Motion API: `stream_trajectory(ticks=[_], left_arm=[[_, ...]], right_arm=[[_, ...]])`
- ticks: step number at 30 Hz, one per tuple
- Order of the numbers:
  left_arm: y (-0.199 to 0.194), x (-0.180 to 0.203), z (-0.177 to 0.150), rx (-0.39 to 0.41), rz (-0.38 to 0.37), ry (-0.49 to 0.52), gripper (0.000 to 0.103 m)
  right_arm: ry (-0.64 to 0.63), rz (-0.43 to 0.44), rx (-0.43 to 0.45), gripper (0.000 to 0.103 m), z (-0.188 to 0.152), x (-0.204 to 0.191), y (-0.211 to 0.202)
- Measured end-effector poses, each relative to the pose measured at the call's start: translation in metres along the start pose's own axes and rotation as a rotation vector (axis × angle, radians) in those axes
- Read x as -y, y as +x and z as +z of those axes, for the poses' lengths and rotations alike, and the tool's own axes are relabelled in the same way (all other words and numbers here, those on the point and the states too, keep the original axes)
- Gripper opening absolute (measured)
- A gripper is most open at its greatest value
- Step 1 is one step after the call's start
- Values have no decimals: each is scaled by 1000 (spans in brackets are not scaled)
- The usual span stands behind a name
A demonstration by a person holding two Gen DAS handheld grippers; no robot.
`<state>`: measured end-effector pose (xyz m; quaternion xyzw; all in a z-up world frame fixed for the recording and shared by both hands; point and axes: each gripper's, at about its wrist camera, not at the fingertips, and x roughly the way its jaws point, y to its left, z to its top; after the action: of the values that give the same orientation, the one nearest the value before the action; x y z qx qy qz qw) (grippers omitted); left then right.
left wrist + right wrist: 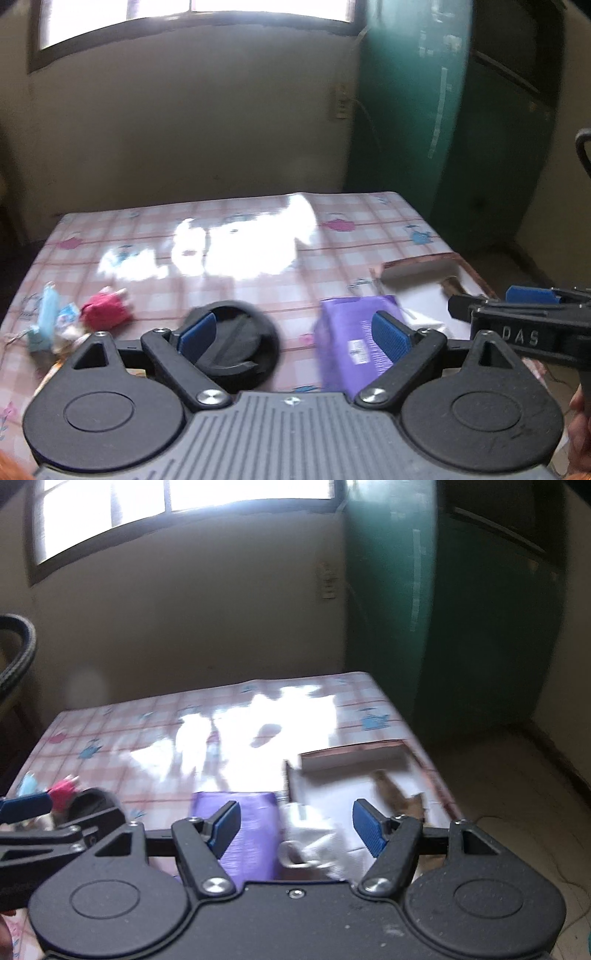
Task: Organize soft objects
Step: 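Move both tools back over the table toward the remaining soft items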
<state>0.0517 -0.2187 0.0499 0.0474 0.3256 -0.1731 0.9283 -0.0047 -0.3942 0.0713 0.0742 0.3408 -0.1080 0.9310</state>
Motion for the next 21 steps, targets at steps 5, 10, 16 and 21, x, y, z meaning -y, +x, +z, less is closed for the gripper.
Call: stream_trajectory(ticks=[5, 10, 16, 21], left_arm=[[-14, -35, -7, 3, 42, -51, 94], [-26, -66, -15, 10, 89, -85, 94], [-41, -110, -28, 14, 127, -142, 94], [-51, -145, -40, 11, 161, -193, 94]], right_arm=[[-49, 54, 0, 79, -4, -42, -1], [-90, 95, -5, 79, -9, -84, 0], [-140, 167, -16, 79, -19, -133, 1], [-178, 222, -30, 79, -28, -173, 5]])
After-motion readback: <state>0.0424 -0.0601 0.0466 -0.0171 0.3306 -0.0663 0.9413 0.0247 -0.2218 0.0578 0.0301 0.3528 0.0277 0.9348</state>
